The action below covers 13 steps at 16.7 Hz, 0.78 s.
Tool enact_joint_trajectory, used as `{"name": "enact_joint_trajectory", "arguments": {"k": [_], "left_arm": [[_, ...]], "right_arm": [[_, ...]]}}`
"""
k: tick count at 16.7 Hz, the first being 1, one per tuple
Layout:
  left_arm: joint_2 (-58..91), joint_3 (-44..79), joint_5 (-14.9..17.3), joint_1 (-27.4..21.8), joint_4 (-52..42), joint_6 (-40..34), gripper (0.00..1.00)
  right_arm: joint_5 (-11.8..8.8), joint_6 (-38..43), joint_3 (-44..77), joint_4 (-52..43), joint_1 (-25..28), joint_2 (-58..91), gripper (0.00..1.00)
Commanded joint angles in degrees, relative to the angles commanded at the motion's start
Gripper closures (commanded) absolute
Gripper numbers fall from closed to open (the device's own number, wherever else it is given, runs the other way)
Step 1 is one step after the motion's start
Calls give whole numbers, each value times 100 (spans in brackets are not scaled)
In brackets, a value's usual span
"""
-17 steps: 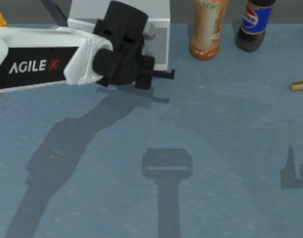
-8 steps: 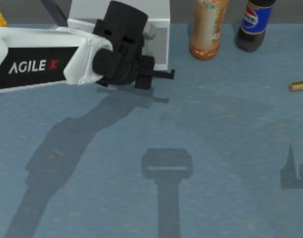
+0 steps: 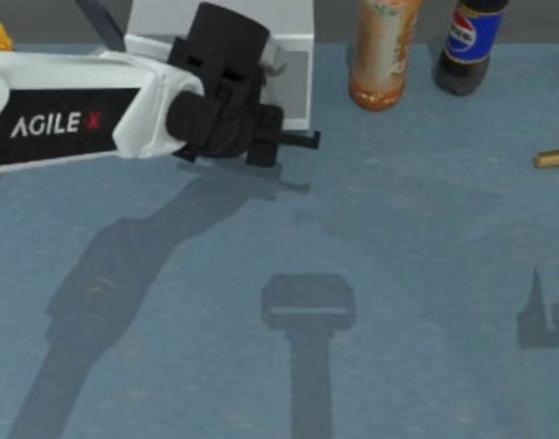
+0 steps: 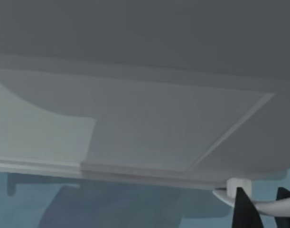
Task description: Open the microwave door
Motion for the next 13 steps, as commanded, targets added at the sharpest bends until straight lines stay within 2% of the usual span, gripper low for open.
{"name": "enact_joint_trajectory", "arguments": {"k": [3, 13], "left_arm": [[-92, -134, 94, 67, 66, 157, 100], [-94, -141, 98, 69, 67, 165, 100]], "right_arm": [[0, 0, 0, 0, 0, 0, 0], [0, 0, 0, 0, 0, 0, 0]]}}
